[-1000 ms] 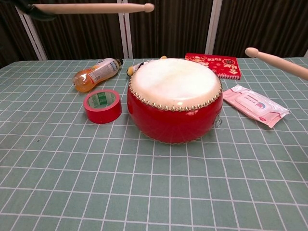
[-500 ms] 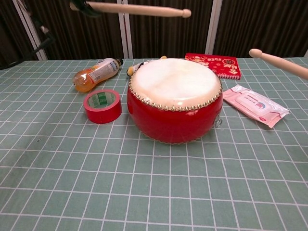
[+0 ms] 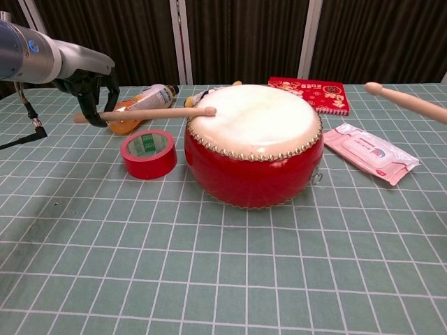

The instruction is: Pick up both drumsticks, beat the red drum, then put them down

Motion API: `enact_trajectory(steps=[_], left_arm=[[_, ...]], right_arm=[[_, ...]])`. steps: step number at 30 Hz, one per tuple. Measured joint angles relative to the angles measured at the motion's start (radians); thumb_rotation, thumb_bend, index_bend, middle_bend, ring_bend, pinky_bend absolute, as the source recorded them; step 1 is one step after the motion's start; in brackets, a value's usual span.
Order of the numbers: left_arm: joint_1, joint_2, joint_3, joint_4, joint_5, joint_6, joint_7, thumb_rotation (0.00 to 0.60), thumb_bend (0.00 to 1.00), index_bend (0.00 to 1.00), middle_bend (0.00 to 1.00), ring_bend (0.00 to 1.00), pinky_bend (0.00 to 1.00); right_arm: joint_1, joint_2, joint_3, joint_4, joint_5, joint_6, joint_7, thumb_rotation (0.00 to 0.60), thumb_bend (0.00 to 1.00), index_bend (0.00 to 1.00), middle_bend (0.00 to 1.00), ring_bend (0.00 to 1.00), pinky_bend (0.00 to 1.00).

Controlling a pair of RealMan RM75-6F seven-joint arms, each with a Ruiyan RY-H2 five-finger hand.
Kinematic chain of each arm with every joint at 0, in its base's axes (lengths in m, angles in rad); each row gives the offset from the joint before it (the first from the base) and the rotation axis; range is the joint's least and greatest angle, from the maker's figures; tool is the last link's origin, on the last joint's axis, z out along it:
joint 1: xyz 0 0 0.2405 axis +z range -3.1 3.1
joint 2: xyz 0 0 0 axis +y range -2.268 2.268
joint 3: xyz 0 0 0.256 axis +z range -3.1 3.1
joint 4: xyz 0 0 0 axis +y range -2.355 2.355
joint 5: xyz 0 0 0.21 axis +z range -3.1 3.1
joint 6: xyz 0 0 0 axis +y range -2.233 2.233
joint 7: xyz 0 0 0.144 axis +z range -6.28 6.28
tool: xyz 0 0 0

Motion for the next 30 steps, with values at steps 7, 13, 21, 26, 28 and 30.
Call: enact_trajectory(steps=[7,13,21,26,28,30], left_arm=[[0.043,0.037,-0.049,-0.041,0.158,0.048,-0.174,0.600,0.62,0.79,1.00,1.00,1.00],[0.148,0.141,-0.110,-0.164,0.521,0.133,-0.428,0.600,0.62,0.79,1.00,1.00,1.00],[0.402,0.381,-0.103,-0.359,0.646,0.204,-0.669,0.600,0.62,0.79,1.00,1.00,1.00],[0.529,0.443,-0.058,-0.381,0.720,0.199,-0.813,0.600,0.62,0.79,1.00,1.00,1.00],[0.568,0.454,-0.040,-0.375,0.764,0.192,-0.870,0.600,0.62,0.79,1.00,1.00,1.00],[0.595,0.459,-0.026,-0.358,0.813,0.188,-0.925,0.600,0.62,0.79,1.00,1.00,1.00]], right_arm=[[-0.002,-0.014,-0.011,-0.002,-0.023,0.027,-0.013,0.600,0.86,1.00,1.00,1.00,1.00],[-0.007,-0.023,-0.012,-0.006,-0.046,0.052,-0.008,0.600,0.86,1.00,1.00,1.00,1.00],[0.026,0.002,0.032,-0.029,-0.029,0.052,-0.012,0.600,0.86,1.00,1.00,1.00,1.00],[0.093,0.022,0.073,-0.050,0.052,0.037,-0.095,0.600,0.86,1.00,1.00,1.00,1.00],[0.123,0.029,0.090,-0.058,0.095,0.034,-0.134,0.600,0.86,1.00,1.00,1.00,1.00],[0.166,0.037,0.115,-0.064,0.157,0.031,-0.186,0.600,0.86,1.00,1.00,1.00,1.00]])
